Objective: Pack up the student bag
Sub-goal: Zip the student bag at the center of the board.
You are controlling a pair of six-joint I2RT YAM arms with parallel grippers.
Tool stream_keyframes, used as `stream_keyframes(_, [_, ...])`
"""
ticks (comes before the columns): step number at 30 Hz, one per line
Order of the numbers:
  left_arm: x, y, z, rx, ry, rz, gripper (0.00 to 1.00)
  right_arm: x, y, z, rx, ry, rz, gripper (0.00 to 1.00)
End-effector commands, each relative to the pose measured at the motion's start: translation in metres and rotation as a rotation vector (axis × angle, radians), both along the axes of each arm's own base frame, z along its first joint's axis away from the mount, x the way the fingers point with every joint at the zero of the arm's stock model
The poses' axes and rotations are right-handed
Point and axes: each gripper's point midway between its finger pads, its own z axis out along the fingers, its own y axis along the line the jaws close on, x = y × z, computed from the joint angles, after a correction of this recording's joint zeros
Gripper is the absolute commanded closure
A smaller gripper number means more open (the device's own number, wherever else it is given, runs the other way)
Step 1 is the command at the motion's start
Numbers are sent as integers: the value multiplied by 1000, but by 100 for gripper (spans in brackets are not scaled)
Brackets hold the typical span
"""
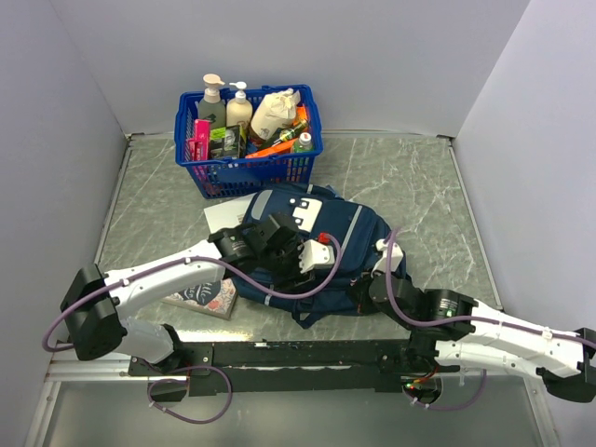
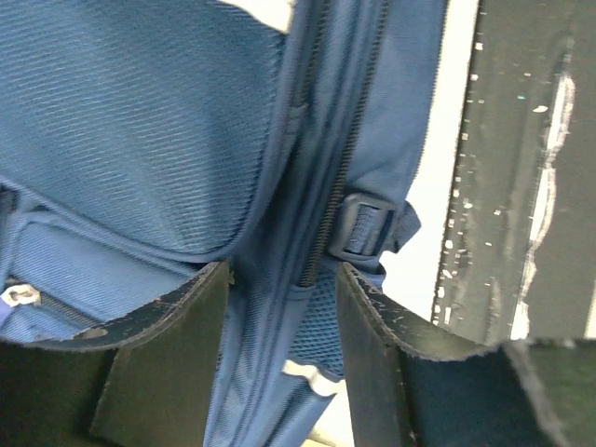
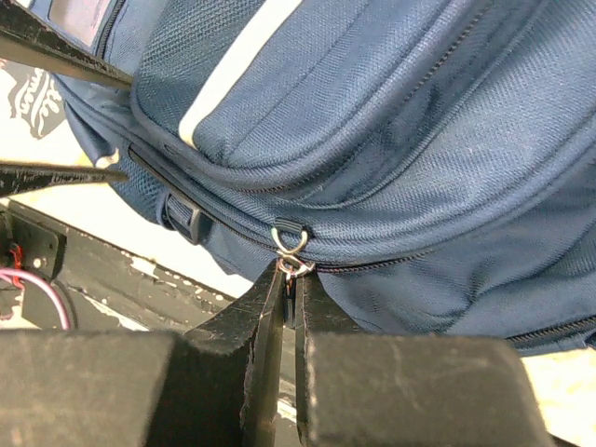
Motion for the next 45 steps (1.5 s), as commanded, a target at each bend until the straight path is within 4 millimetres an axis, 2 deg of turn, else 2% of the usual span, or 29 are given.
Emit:
stream_keyframes(1, [-15,-20,14,-75,64,-72,45,9,23,46,132,-70,19,100])
stream_keyframes(3, [-15,-25,14,-80,55,-75,39,9,25,49,137,-74,25,100])
stream_keyframes(7, [-11,-32,4,-54,9,-64,37,9,30,53,150,-75,39,100])
stream_keyframes(10, [6,-35,-6,-23,-70,-1,36,8,33,56,160,-76,50,100])
stream_keyframes(13, [28,-34,-7,-15,-158,85,39,8,34,56,167,-75,56,100])
stream_keyframes(16, [40,-31,-7,-1,-216,124,65,6,34,54,167,-70,63,100])
stream_keyframes(17, [42,-31,-7,1,-227,127,86,6,34,54,168,-69,64,100])
stream_keyframes(18, [49,-27,-7,15,-255,158,95,5,33,54,168,-69,65,100])
stream_keyframes(19, [52,-24,-8,26,-273,164,99,5,32,54,166,-68,62,100])
stream_keyframes(24, [57,-11,-2,55,-332,178,99,5,16,47,120,-56,22,100])
stream_keyframes(28, [47,6,-1,100,-326,132,99,9,0,41,91,-39,-29,100])
stream_keyframes(30, [39,18,0,125,-325,107,99,11,-9,38,74,-29,-54,100])
stream_keyframes(32, [34,32,-7,169,-317,95,99,11,-16,38,67,-30,-63,100])
stream_keyframes(35, [33,50,-11,212,-322,94,99,12,-23,36,46,-23,-73,100])
stream_keyframes(41, [47,74,-13,247,-322,148,99,9,-32,34,9,5,-76,100])
stream_keyframes(45, [50,78,-11,247,-323,155,99,10,-35,33,1,7,-86,100])
